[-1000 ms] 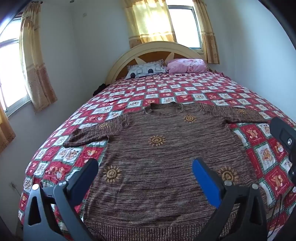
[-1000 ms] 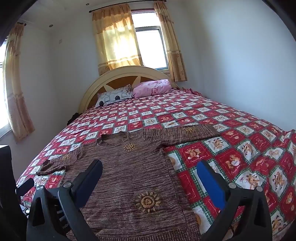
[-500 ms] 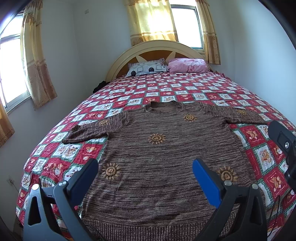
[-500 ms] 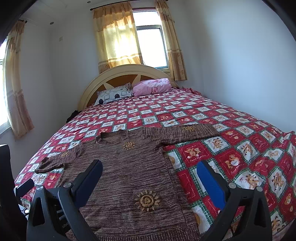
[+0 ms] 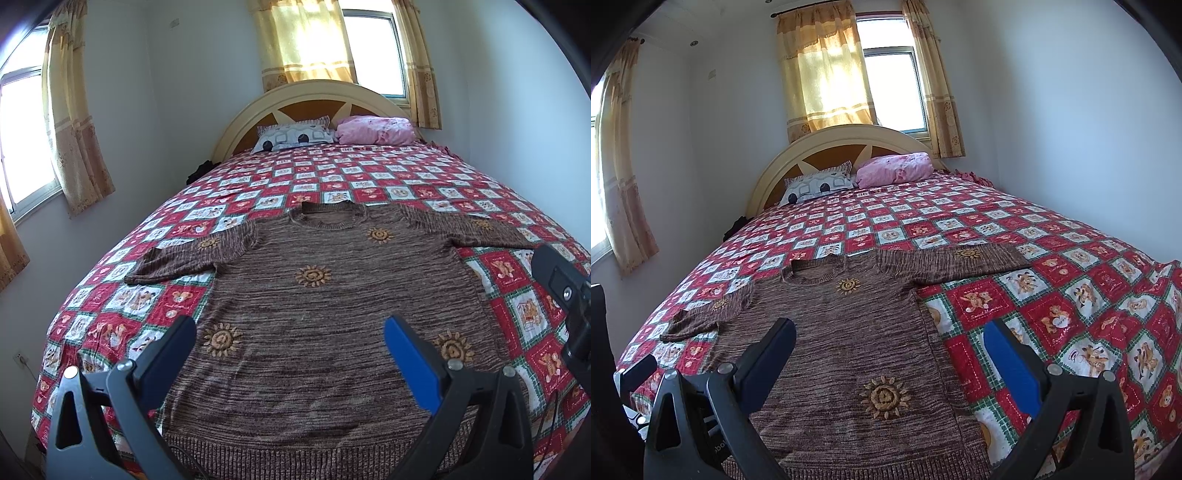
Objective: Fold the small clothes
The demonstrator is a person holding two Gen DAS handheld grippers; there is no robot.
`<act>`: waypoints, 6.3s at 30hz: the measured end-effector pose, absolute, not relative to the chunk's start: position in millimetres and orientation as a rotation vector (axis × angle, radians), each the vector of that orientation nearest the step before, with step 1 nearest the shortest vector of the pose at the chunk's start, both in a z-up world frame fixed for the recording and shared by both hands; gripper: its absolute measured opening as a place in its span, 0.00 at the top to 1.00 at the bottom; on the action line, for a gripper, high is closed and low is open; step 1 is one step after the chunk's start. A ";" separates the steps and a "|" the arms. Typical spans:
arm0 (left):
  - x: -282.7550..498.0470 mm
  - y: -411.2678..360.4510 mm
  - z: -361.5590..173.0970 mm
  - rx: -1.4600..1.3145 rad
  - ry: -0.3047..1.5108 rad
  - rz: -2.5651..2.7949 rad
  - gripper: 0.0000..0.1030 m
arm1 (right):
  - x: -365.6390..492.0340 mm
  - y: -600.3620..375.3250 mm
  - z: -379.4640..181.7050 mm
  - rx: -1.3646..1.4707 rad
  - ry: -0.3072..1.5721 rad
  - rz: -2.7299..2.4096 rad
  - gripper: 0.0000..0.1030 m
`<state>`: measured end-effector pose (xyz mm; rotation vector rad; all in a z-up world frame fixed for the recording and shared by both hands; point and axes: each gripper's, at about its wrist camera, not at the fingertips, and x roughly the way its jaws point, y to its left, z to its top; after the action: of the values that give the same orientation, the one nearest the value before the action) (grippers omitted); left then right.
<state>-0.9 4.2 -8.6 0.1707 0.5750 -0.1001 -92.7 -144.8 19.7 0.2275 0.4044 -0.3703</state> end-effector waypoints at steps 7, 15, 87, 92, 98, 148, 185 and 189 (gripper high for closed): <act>-1.7 5.3 -9.7 0.166 0.574 -0.104 0.00 | -92.5 -145.5 19.6 0.227 0.405 -0.369 0.01; -2.1 4.5 -10.2 0.169 0.576 -0.104 0.00 | -92.3 -144.8 18.4 0.226 0.410 -0.367 0.01; 215.4 32.7 -117.8 0.021 0.902 -0.046 0.00 | 131.0 -488.3 -88.2 0.379 0.860 -0.667 0.82; 218.6 34.2 -118.6 0.008 0.902 -0.054 0.00 | 136.0 -479.0 -70.0 0.382 0.840 -0.631 0.91; 218.1 34.9 -119.2 0.003 0.900 -0.056 0.00 | 144.9 -438.4 -23.0 0.359 0.766 -0.551 0.92; 216.2 42.7 -119.7 -0.035 0.899 -0.094 0.00 | 232.3 -128.7 -104.6 0.110 0.852 0.155 0.65; 309.7 254.8 -84.2 -0.362 0.785 0.349 0.90 | 236.1 -149.7 -114.6 0.223 0.852 0.164 0.65; 301.5 186.5 -47.4 -0.246 0.698 0.197 0.90 | 232.0 -153.3 -113.2 0.233 0.831 0.149 0.65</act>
<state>301.5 186.5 -47.4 -0.2461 0.6981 0.1965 232.0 -153.3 -113.2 0.2326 0.8311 0.1489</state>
